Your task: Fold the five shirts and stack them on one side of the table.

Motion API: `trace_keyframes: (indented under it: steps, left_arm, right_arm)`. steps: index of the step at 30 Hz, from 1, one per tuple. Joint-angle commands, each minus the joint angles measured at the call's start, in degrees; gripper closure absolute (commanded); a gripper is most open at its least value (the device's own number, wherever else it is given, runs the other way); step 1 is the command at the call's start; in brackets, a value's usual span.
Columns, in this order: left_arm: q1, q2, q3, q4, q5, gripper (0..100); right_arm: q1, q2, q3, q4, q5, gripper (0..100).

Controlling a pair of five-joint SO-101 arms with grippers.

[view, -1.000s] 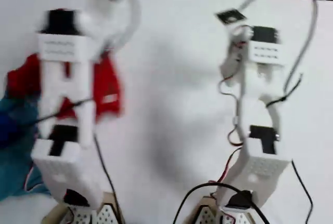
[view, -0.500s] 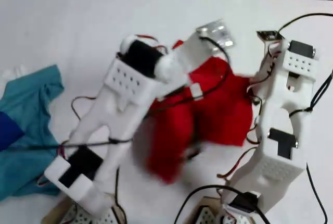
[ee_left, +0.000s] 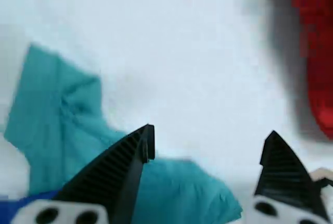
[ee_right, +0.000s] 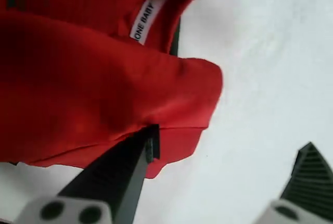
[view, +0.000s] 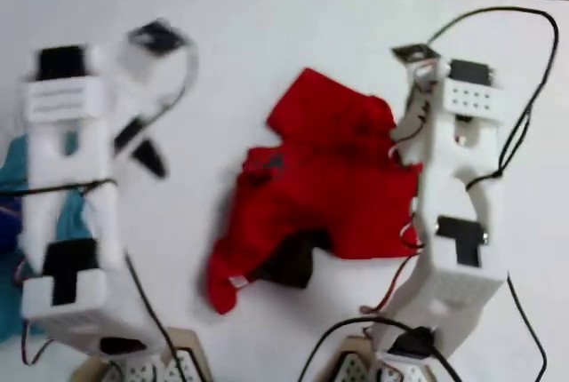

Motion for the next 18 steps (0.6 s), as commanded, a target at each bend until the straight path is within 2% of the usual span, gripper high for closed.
trace_keyframes:
  steps: [1, 6, 11, 14, 18]
  left_arm:
    - [-3.08, -2.99, 4.18, -2.02, -0.79, 66]
    - [-3.16, -2.99, 5.32, -6.77, 3.69, 66]
    - [-3.25, -2.99, 5.23, -6.95, 6.15, 66]
    - [-4.92, -3.08, 5.14, -6.77, 6.15, 66]
    - [-8.18, -3.08, 5.14, -6.51, 5.98, 66]
  right_arm:
    - [-4.79, -9.45, 2.2, 0.4, 0.44, 59.4]
    - [-15.08, -26.77, 20.48, -5.58, 0.97, 59.4]
    - [-23.08, -44.53, 49.41, -24.31, 1.32, 59.4]
    - [-23.69, -45.58, 57.93, -32.75, 1.41, 59.4]
    - [-23.43, -38.29, 59.52, -38.64, 2.64, 59.4]
